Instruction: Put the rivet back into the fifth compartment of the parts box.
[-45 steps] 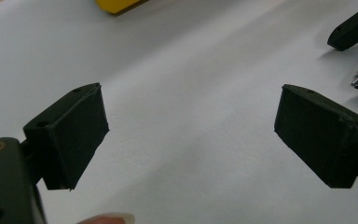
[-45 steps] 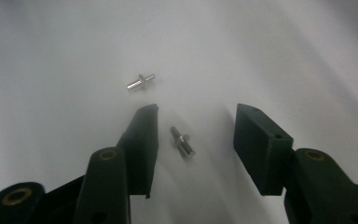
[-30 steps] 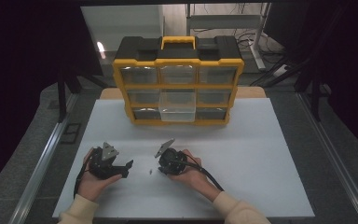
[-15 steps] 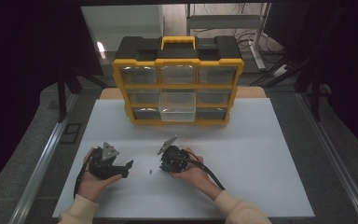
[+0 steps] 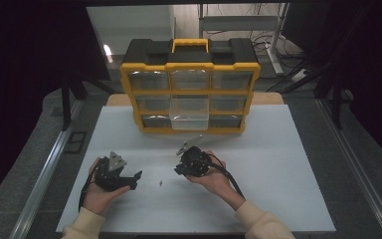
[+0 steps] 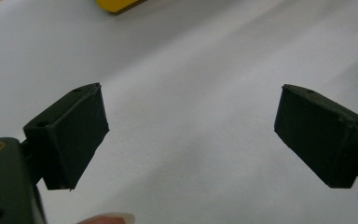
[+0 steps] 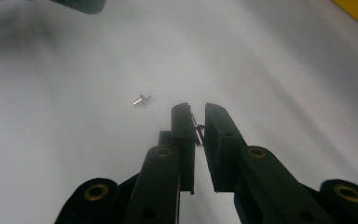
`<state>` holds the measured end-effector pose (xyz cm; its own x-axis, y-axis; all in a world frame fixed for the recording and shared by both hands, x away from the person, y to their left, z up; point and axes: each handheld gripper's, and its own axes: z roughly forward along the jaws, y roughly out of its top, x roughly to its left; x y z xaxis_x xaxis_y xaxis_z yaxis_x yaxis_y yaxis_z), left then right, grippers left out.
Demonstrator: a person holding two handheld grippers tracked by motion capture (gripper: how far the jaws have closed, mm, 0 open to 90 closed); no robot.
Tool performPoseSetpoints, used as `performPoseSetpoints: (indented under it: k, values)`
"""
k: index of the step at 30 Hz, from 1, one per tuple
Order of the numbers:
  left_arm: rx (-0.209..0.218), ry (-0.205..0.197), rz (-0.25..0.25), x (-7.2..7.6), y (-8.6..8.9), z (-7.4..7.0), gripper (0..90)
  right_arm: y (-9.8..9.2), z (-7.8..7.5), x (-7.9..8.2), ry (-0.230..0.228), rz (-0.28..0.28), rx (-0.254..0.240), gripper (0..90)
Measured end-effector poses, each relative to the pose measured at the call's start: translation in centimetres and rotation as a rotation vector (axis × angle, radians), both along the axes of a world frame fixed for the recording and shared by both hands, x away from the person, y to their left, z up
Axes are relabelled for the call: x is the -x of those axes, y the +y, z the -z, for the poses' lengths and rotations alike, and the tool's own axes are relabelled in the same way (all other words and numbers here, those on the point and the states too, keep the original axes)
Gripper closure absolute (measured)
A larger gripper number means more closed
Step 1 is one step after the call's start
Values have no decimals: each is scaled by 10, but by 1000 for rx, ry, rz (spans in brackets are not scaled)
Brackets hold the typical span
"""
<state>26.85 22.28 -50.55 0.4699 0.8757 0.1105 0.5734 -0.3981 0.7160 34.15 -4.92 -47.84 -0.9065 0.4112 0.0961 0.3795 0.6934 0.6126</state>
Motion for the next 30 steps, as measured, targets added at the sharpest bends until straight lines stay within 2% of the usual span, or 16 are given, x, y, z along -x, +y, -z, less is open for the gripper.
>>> performPoseSetpoints:
  k: [8,30]
  values:
    - [-2,0,1,0,0,0,100,-6,-15,1,-2,3,-35,829]
    - [-2,-4,1,0,0,0,100,-18,-44,5,-54,-15,-98,829]
